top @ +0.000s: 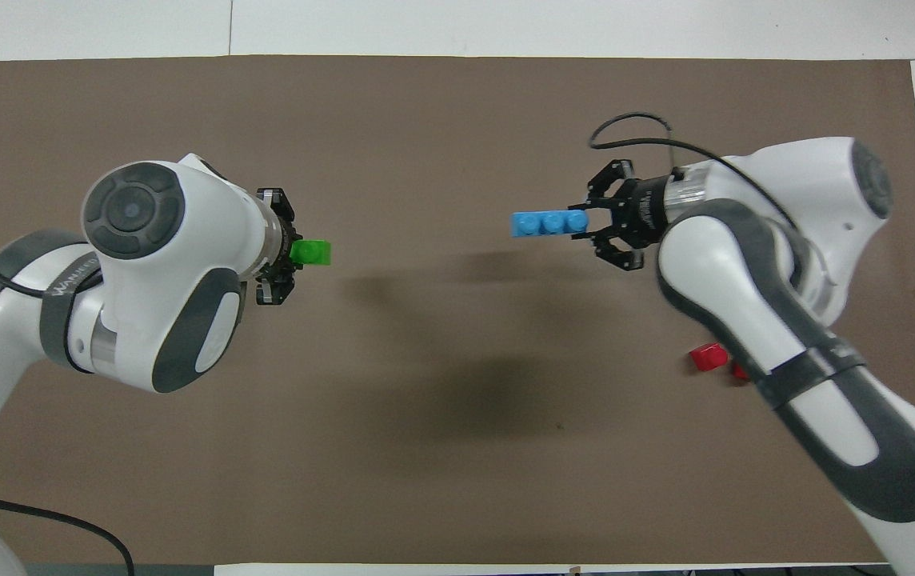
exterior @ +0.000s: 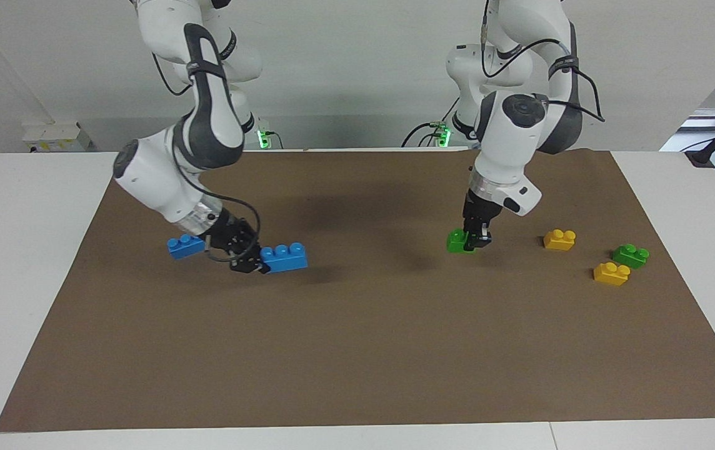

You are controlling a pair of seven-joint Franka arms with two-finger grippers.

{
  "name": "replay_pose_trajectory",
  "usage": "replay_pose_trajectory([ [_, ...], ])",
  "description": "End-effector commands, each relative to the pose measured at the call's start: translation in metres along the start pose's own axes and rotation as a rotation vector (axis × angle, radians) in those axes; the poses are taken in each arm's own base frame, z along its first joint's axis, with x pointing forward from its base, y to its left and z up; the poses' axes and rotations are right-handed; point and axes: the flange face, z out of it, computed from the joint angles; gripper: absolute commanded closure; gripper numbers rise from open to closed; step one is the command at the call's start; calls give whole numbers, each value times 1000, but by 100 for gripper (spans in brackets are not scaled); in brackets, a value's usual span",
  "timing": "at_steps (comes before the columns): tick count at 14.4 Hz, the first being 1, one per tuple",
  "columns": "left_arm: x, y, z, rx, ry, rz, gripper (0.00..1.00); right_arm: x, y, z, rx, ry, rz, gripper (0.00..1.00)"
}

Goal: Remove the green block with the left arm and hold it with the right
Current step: 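Lower the green brick with the left gripper while the right gripper lowers blue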

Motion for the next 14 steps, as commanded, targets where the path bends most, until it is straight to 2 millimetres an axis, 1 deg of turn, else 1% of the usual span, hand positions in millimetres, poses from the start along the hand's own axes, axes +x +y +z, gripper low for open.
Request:
replay_pose_trajectory([
  [1, 39, -1, 1, 15, -10, 77, 100, 64, 29, -12, -42, 16, -11, 100],
  [2, 54, -2, 3, 20, -8, 118, 100, 82, 36, -11, -56, 6, 20, 100],
  [3, 74, -2, 5, 25, -5, 157, 100, 96, 42, -6, -70, -3, 34, 100],
  [4, 90, -2, 6, 24, -3, 190, 100, 106, 45, 3, -81, -8, 23, 100],
  [5, 105, -1, 10, 29, -4, 226, 100, 114, 48, 10, -86, -8, 15, 100],
  [6, 121, -1, 13, 30, -2, 257, 100, 120, 50, 17, -91, -9, 17, 100],
  [9, 146, 3, 34, 18, 1, 314, 100, 127, 54, 35, -107, -19, 33, 100],
  [11, 169, 3, 50, 17, 3, 340, 100, 134, 57, 42, -107, -13, 45, 100],
  [13, 178, 5, 62, 13, 4, 355, 100, 135, 57, 43, -107, -12, 50, 100],
  [14, 180, 6, 70, 14, 3, 369, 100, 136, 57, 42, -105, -10, 53, 100],
])
